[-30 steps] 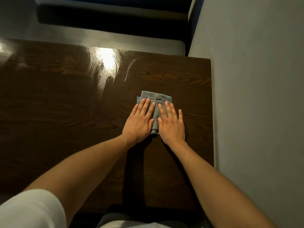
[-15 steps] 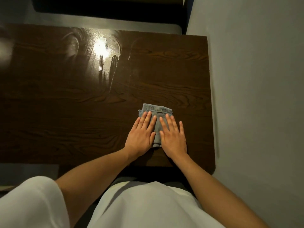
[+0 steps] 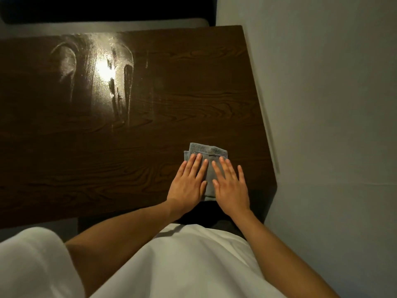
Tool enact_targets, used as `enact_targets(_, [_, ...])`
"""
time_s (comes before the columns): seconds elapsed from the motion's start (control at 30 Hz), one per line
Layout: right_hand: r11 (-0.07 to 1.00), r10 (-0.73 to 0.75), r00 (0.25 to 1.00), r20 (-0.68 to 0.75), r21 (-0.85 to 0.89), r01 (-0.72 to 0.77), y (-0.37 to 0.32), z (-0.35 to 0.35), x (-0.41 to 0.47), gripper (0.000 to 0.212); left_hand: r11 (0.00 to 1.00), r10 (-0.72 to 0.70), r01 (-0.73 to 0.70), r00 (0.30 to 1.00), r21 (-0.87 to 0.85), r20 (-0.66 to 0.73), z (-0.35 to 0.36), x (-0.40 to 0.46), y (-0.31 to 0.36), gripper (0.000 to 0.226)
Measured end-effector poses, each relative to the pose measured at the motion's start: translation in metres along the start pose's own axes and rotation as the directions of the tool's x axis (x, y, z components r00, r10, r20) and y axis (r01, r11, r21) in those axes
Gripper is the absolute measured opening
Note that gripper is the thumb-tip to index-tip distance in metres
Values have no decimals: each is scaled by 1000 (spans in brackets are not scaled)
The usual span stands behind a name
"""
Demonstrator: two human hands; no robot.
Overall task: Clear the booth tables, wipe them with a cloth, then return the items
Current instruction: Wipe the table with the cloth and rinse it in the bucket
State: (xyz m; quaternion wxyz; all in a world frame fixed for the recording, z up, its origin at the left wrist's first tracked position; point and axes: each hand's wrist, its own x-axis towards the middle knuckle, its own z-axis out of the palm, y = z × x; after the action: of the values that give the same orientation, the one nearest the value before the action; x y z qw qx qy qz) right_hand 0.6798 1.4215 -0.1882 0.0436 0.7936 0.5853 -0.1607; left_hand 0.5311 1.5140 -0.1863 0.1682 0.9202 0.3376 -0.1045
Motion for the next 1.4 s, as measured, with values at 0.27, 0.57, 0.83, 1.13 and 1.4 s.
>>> enact_targets(0.27, [972,236,971,-48,17,-235,48,5,-22,58,987,160,-160,986,0,46,-5,40,54,62])
enact_targets(0.57, [935,353,933,-66,-3,-354,85,-4,-3,60,967,253,-255,966,24,59,-8,91,88,65])
enact_targets(0.83, [919,367,896,-252,250,-306,90,-11,13,54,969,247,-247,968,14,42,-8,111,94,64])
enact_targets(1.13, [894,374,878,-298,368,-256,85,-10,35,53,972,236,-237,972,9,15,-11,121,81,66])
enact_targets(1.4, [897,246,925,-288,430,-105,86,-30,118,46,994,105,-106,993,-3,-46,-37,164,37,66])
